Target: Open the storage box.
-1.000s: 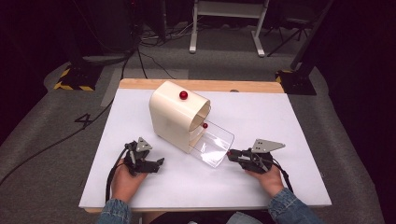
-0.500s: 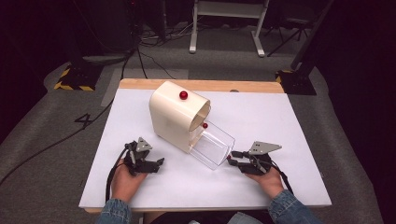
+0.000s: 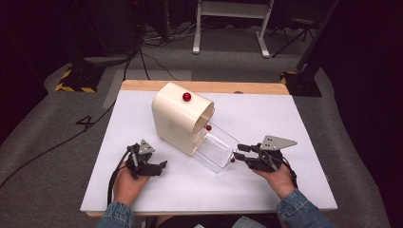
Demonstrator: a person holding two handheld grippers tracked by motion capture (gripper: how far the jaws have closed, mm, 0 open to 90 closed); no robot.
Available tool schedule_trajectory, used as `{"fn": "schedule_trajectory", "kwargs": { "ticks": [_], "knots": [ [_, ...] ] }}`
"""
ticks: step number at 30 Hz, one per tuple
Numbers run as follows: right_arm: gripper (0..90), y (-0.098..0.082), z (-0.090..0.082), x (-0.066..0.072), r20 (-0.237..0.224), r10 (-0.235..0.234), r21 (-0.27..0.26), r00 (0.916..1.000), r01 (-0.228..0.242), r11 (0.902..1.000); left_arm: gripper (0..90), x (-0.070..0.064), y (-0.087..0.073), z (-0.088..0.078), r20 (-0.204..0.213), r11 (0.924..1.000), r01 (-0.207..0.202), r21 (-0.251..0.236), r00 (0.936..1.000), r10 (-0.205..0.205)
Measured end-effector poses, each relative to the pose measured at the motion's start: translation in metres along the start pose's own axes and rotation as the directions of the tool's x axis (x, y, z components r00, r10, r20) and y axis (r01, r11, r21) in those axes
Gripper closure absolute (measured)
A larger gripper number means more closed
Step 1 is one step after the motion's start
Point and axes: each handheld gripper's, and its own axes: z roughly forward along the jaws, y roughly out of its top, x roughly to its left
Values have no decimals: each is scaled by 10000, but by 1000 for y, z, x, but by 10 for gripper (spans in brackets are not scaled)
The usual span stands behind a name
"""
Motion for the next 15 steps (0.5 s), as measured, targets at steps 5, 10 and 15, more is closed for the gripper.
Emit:
{"fn": "schedule_trajectory", "kwargs": {
  "ticks": [5,10,15],
  "knots": [
    [600,24,2,2,-154,-286,-280,9995,281,9992,191,0,0,0,14,10000,20,13,10000,-20],
    [591,40,9,2,-207,-407,-481,9990,397,9981,191,0,0,0,5,10000,7,-1,10000,-7],
    [592,53,22,-1,-435,-334,-709,9985,303,9970,191,0,0,0,-11,10000,-6,-9,10000,6]
  ]
}}
